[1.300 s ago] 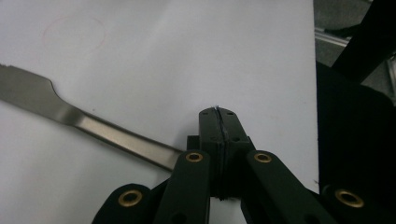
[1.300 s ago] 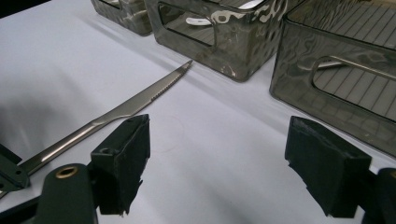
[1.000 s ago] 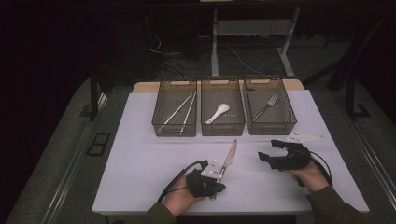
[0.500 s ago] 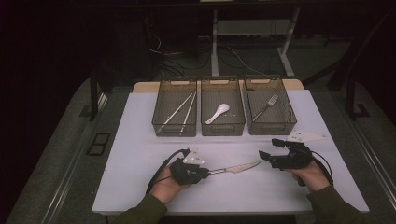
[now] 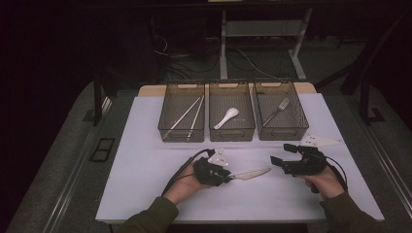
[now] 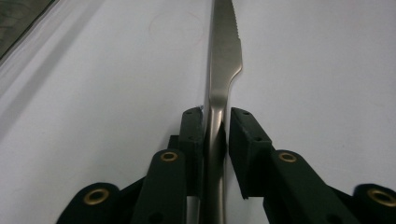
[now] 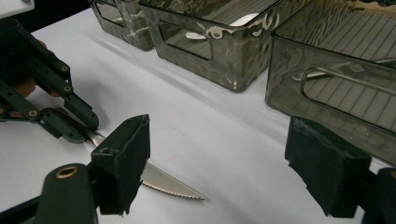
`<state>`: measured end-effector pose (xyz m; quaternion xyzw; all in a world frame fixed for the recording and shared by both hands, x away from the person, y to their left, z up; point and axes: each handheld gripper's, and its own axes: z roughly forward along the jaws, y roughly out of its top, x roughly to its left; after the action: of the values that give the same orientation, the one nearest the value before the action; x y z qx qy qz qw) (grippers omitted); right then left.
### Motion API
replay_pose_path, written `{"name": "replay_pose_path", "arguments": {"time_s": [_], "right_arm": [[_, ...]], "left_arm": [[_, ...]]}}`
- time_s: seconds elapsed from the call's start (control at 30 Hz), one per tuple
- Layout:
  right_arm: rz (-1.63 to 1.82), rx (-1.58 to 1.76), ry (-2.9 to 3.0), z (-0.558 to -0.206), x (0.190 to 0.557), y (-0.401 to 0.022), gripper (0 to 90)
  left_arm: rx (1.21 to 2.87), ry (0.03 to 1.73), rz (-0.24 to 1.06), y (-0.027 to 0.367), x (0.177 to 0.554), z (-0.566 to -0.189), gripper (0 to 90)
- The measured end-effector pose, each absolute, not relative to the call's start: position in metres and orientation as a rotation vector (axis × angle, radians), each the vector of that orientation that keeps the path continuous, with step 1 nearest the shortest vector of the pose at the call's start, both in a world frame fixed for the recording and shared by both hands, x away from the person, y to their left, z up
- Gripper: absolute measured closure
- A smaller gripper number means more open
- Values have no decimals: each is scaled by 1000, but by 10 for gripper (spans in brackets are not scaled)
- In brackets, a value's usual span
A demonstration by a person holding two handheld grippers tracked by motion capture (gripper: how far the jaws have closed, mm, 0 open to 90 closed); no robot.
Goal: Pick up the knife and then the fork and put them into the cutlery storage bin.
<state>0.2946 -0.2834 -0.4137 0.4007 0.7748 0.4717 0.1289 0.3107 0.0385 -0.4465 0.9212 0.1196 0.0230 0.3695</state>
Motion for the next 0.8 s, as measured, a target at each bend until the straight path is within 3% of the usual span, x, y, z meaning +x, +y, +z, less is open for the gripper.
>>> {"name": "replay_pose_path", "arguments": {"time_s": [0.2, 0.8], "right_arm": [[1377, 1171, 2255, -413, 294, -283, 222], [1429, 1193, 2224, -409, 294, -288, 223]], "left_arm": [[2358, 277, 34, 40, 315, -448, 788], [2334, 294, 74, 45, 310, -436, 791]]}}
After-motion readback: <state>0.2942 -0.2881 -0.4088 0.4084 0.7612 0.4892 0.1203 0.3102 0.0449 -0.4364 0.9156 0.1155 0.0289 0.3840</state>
